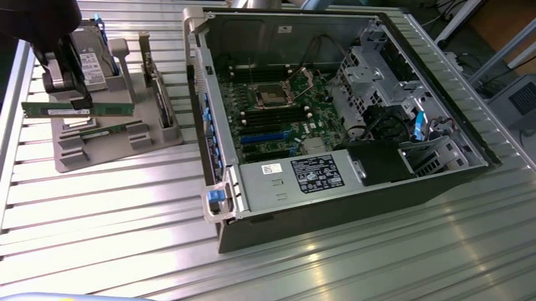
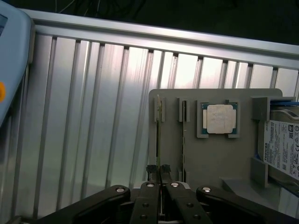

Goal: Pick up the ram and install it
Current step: 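Pick up the ram and move it above insertion slot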

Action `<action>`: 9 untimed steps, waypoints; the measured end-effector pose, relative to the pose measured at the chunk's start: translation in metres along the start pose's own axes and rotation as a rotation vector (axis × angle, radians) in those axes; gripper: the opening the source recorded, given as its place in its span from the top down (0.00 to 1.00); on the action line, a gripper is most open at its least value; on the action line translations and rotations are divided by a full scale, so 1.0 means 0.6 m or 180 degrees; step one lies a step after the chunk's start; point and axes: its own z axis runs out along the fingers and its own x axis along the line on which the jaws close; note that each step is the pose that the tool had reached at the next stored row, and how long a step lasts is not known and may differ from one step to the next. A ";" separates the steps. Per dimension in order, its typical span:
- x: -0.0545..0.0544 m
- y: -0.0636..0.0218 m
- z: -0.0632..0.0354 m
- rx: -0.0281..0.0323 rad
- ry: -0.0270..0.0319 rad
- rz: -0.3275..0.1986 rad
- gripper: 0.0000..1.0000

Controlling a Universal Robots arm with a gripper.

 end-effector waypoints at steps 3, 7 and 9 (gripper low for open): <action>0.000 0.000 -0.001 -0.0001 0.0003 0.0000 0.88; 0.000 0.000 -0.002 -0.0001 0.0007 0.0000 0.88; 0.000 0.000 -0.002 -0.0002 0.0010 0.0000 0.88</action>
